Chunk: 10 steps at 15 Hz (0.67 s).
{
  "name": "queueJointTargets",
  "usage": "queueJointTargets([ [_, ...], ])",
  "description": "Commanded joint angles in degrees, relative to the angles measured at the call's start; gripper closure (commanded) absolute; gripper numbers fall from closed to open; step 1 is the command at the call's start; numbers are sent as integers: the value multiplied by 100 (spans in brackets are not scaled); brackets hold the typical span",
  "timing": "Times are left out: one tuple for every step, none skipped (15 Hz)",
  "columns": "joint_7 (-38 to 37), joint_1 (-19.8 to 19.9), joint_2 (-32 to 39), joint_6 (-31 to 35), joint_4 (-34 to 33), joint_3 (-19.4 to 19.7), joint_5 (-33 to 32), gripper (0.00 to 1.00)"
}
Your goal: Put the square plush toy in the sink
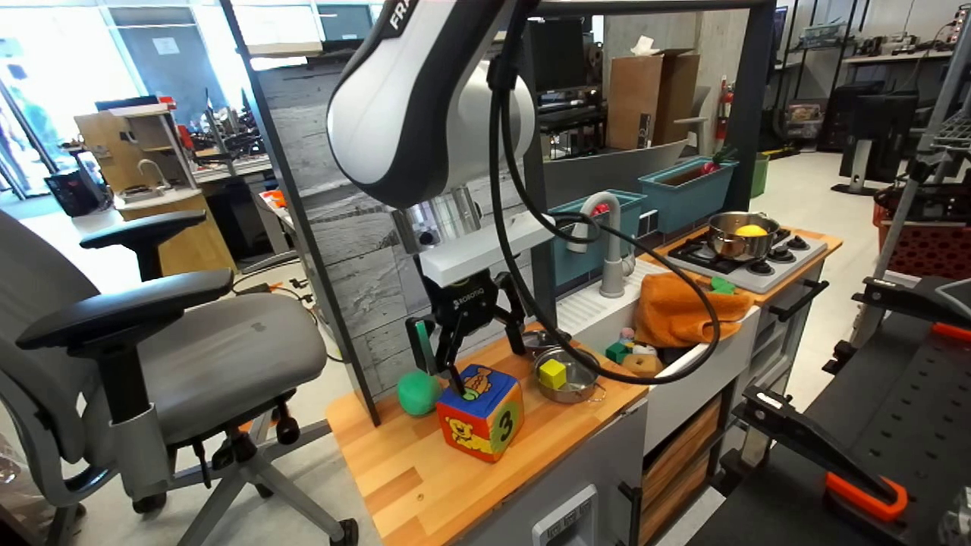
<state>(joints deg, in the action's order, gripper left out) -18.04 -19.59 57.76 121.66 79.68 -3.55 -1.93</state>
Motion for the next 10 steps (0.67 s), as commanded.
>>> queueJointTargets([
  [90, 94, 512, -58, -608, -50, 115, 0],
  [100, 96, 602, -32, -681, -54, 112, 0],
  [103, 83, 678, -15, -741, -51, 95, 0],
  [121, 80, 745, -28, -793, -72, 104, 0],
  [135, 82, 806, -34, -846, -90, 121, 0],
  [153, 80, 859, -60, -904, -108, 134, 0],
  [151, 75, 912, -60, -956, -117, 143, 0],
  [148, 71, 950, -61, -997, -123, 149, 0],
  [154, 69, 989, -59, -1044, -126, 146, 25],
  [164, 70, 1008, -62, -1069, -131, 145, 28],
])
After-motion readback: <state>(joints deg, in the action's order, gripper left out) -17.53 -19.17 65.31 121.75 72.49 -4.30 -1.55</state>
